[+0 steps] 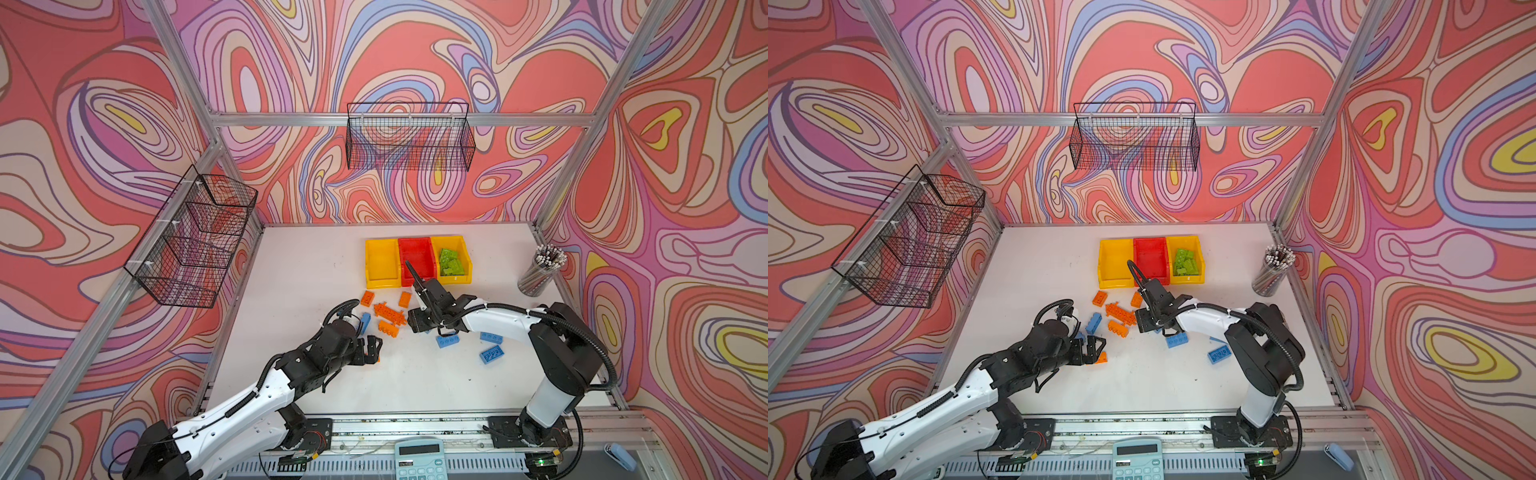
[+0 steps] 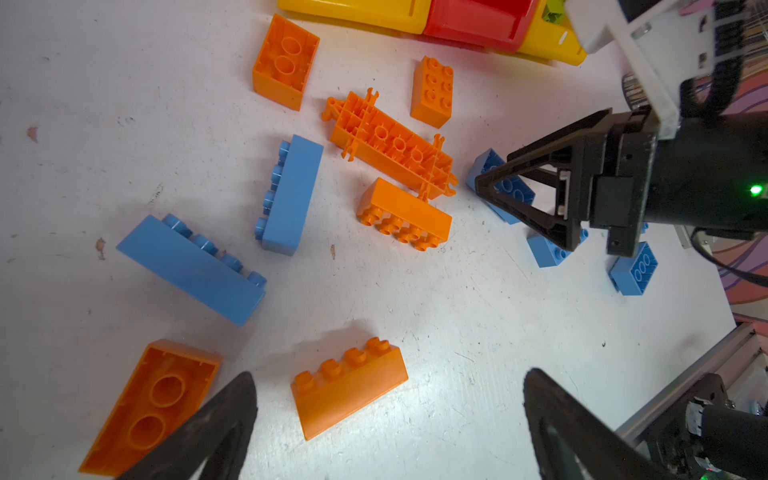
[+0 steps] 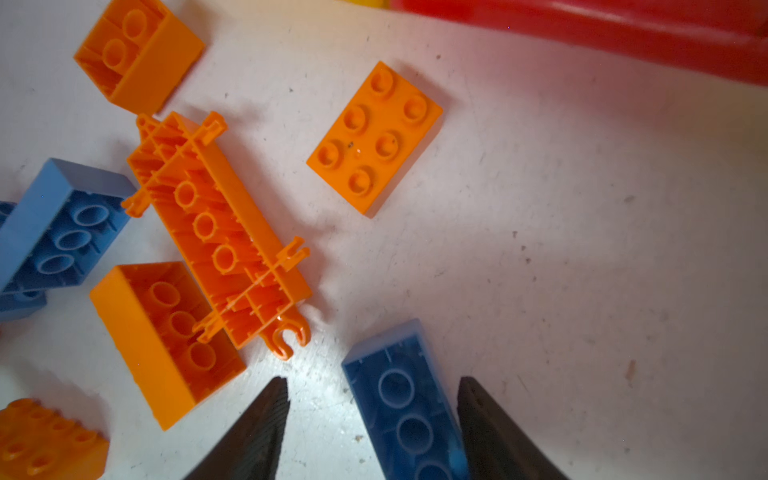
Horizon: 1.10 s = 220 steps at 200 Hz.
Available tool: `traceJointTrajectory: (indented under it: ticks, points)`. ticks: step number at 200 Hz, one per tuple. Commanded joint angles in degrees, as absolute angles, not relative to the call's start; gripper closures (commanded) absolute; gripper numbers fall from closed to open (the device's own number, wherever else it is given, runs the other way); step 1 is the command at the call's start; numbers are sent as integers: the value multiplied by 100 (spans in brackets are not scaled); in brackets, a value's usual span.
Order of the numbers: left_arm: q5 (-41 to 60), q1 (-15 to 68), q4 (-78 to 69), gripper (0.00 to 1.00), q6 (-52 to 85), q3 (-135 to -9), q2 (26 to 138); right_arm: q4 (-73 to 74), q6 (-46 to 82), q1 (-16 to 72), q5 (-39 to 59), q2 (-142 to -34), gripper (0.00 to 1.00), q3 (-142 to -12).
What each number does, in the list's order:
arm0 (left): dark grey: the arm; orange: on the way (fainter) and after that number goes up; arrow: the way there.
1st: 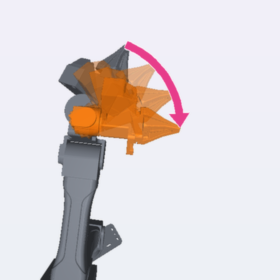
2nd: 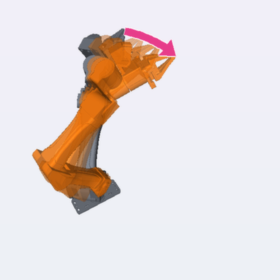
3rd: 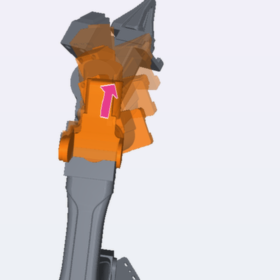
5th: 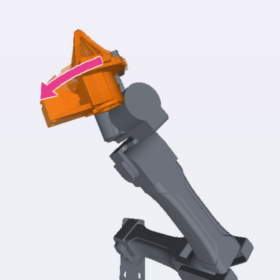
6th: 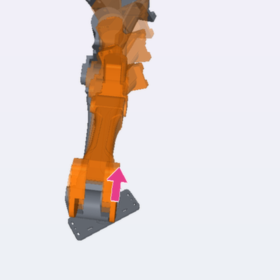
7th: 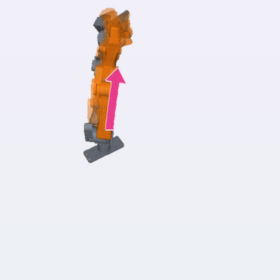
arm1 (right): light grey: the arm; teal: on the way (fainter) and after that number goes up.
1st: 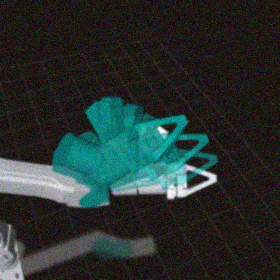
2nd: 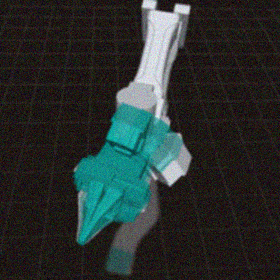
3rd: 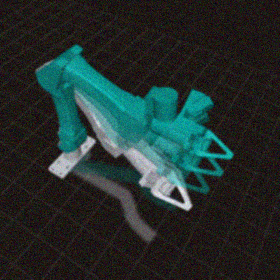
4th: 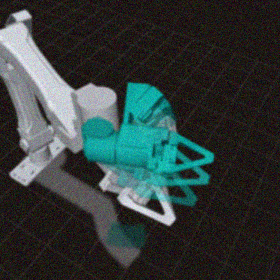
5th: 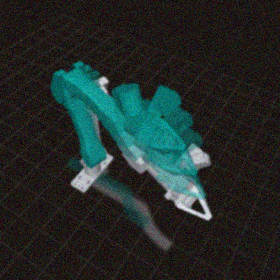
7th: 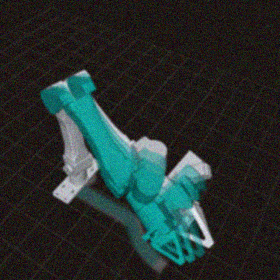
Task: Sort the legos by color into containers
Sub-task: 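Lower the open right gripper onto a blue brick and close it, then lift the blue brick with the right gripper and drop it into the red bin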
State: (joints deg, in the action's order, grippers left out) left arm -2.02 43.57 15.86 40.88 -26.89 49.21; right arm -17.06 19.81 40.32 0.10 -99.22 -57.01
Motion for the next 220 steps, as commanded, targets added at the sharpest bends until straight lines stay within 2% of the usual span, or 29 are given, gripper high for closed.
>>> traceJointTrajectory:
  ticks: [1,110,128,168,193,220]
  points:
    - [-313,4386,1674,0,4193,-2663,4947,-1600,1981,4056,10,-9984,32,-5612]
    - [-299,4386,1564,0,4096,-2777,5157,-1939,1888,4054,-237,-9908,34,-5754]
    - [-297,4386,1588,0,4096,-2755,5137,-1922,1894,4052,-203,-10034,38,-5755]
    - [-383,4386,1635,0,4096,-2667,4954,-1896,1964,4065,-178,-10305,56,-5750]
    - [-428,4386,1665,0,4078,-2619,4879,-1972,2000,4086,-239,-10344,60,-5781]
    - [-430,4386,1649,0,4057,-2602,4860,-2177,2048,4109,-431,-10260,71,-5891]
